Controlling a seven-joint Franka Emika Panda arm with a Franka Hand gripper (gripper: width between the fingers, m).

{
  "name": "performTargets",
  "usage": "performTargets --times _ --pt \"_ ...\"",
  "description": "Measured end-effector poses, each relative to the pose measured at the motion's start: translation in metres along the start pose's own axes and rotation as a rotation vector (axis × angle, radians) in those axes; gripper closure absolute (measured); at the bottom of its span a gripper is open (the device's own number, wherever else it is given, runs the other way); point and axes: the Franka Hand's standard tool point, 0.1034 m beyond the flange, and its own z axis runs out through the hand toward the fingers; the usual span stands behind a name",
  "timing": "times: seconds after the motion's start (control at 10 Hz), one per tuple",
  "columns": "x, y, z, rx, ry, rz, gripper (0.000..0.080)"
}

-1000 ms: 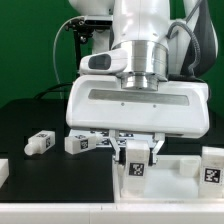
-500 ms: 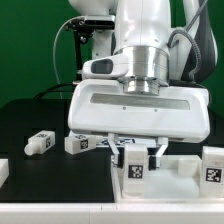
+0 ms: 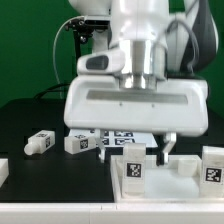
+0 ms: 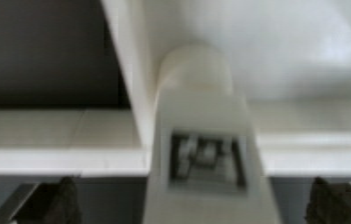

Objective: Assemble square table

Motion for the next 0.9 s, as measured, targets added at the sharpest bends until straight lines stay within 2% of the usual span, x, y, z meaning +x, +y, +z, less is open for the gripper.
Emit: performTargets --times 0.1,0.2,0.3,0.4,0.5,0.7,0.8,0.9 --pt "-0.003 0.001 0.0 0.017 -0.068 0.014 0.0152" --pt "-0.001 -0.003 0.0 0.047 -0.183 0.039 0.0152" --pt "0.004 -0.007 0.003 0.062 -0.245 0.064 0.015" --pt "0.003 -0.012 0.005 0.077 -0.328 0.087 0.015" --pt "0.009 -0.015 0.006 0.084 -0.354 0.094 0.015" --pt "0.009 -0.017 0.009 0.078 -0.334 0.098 0.0163" --pt "0.009 -0.017 0.009 0.074 -0.335 0.122 0.0332" --pt "0.009 -0.016 0.009 0.073 -0.335 0.122 0.0332"
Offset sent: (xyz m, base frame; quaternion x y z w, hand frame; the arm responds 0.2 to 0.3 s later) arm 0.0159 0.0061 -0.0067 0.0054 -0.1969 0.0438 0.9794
